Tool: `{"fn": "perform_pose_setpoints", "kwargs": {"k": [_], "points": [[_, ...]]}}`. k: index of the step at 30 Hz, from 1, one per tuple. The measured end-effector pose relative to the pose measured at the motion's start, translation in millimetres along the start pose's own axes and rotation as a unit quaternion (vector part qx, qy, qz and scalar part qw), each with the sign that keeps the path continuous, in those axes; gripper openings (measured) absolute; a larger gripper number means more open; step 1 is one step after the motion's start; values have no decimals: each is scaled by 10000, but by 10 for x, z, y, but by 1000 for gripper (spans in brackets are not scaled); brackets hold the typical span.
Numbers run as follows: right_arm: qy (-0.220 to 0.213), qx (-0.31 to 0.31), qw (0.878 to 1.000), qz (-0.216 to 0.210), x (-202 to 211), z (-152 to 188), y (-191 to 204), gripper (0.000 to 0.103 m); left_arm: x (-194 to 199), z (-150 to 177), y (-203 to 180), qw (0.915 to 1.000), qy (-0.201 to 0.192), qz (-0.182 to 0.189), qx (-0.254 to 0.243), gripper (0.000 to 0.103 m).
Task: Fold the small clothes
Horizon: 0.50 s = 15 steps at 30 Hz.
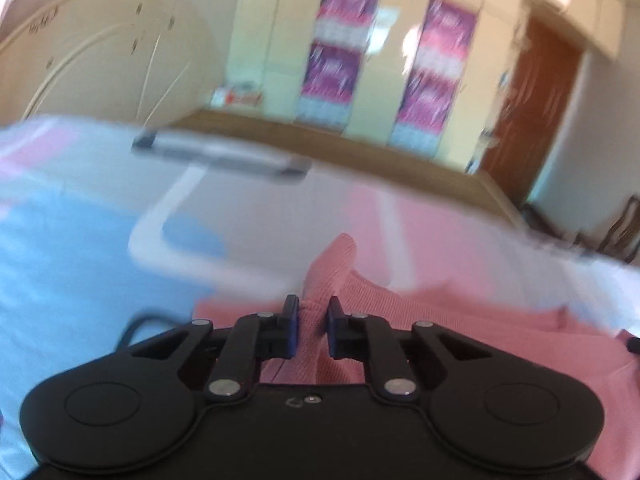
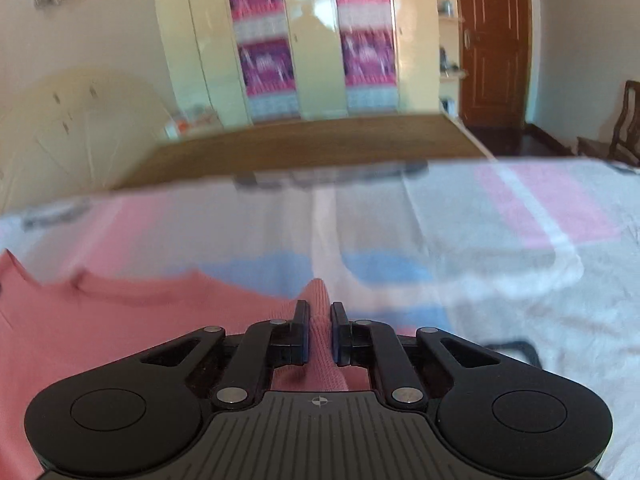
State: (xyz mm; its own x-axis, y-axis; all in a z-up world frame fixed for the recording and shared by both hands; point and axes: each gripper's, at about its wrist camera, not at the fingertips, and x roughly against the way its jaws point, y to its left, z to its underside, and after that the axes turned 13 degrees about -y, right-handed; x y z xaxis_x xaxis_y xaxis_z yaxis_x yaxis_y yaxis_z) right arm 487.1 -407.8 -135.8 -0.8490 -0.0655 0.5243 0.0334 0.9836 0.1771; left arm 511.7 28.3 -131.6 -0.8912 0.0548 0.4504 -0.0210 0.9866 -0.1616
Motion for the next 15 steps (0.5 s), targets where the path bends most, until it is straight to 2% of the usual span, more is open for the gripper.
{"fn": "perform_pose_setpoints", "kwargs": {"k": [2, 4, 6, 7, 9, 11, 15], "points": [[222, -63, 9996, 147, -123, 147, -42, 10, -49, 138, -30, 9997, 150, -106, -149, 13], [179, -127, 9996, 169, -116, 160, -43, 10, -35, 154, -101, 9990, 116, -186, -392, 15], [186, 24, 9997, 183, -97, 126, -4, 11, -15, 86, -144, 9982, 141, -221, -539, 24], [116, 32, 9998, 187, -73, 93, 1, 12, 8, 58, -150, 9977, 104, -252, -628, 31], [-70, -53, 9995, 312, 58, 40, -1, 15, 140, 0, -149, 9973, 4, -280, -683, 38], [-217, -155, 9992, 314, 182, -14, -8, 16, 332, -50, -89, 9979, -168, -272, -559, 55], [-227, -267, 9994, -69, 417, -67, 155, 17, 688, -12, -130, 9978, -245, 11, -611, 56]]}}
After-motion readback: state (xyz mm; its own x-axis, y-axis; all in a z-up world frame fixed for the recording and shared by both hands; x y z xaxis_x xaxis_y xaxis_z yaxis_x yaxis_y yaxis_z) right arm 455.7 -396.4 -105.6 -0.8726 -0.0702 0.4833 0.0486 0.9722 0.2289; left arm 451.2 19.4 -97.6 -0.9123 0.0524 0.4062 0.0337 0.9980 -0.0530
